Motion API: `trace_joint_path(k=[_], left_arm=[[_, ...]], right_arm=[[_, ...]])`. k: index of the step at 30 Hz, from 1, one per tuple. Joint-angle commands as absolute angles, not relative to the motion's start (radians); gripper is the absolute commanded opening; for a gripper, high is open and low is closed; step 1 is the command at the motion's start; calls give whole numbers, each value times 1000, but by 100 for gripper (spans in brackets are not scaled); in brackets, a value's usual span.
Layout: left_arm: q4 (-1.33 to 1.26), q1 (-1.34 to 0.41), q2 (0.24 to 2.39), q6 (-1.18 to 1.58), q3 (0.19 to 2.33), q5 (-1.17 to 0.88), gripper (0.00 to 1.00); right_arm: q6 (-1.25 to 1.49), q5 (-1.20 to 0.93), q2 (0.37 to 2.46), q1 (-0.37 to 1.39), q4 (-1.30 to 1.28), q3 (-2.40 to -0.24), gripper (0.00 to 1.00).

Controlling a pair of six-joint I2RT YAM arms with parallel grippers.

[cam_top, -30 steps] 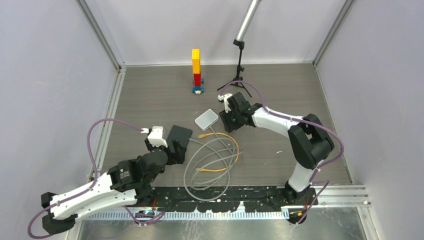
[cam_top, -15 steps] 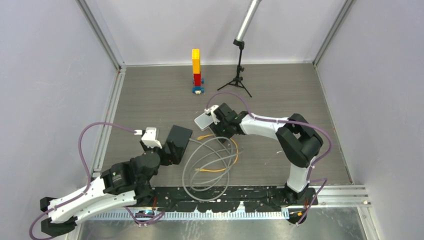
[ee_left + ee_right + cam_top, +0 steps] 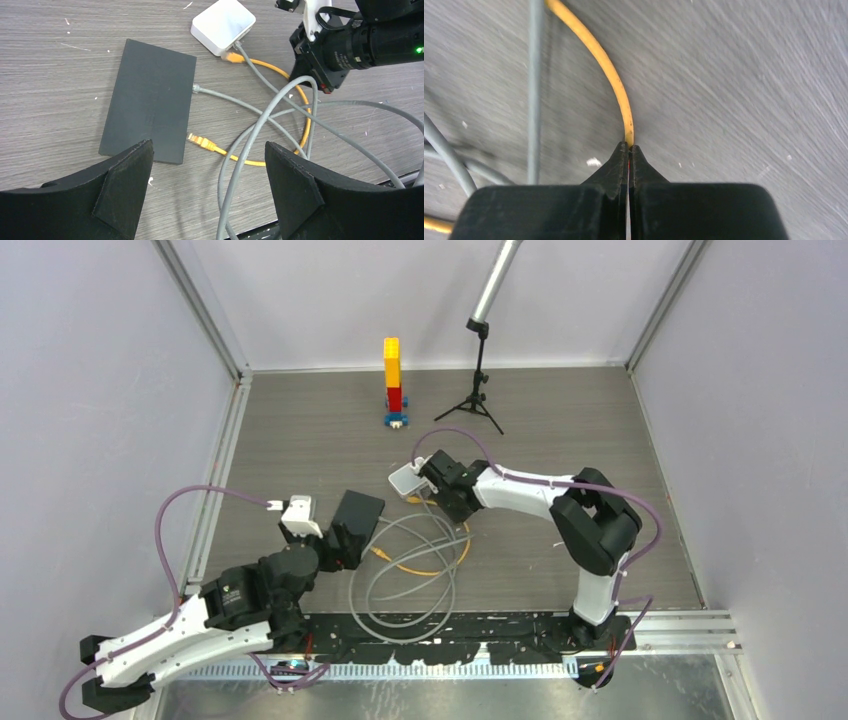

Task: Insert the plug into the switch port
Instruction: Pick up the connector from the center of the board.

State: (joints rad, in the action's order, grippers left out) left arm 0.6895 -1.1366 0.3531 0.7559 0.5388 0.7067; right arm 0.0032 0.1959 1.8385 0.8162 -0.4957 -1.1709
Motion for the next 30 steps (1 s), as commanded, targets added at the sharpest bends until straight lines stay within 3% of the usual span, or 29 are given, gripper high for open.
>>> trace_joint_path(k=[1, 10, 14, 15, 16, 20, 24, 30], left_arm=[[679, -1132, 333, 751, 552, 731, 84], [701, -1132, 302, 733, 569, 739, 84], [703, -1133, 295, 728, 572, 742, 84], [703, -1133, 295, 727, 574, 744, 84], [704, -1133, 295, 727, 575, 742, 84], [708, -1133, 296, 720, 587, 738, 84], [702, -1133, 300, 706, 594, 736, 84], [700, -1134, 313, 701, 600, 724, 84]], right_arm=[[-28, 241, 1756, 812, -783, -1273, 1], [37, 259, 1760, 813, -1145, -1384, 1], [84, 274, 1741, 814, -1168, -1376, 1], [104, 273, 1730, 811, -1137, -1359, 6], [128, 263, 1720, 808, -1099, -1345, 18], [273, 187, 1664, 796, -850, -1187, 51], [446, 174, 1635, 792, -677, -1095, 56], [538, 193, 1661, 804, -608, -1058, 50]])
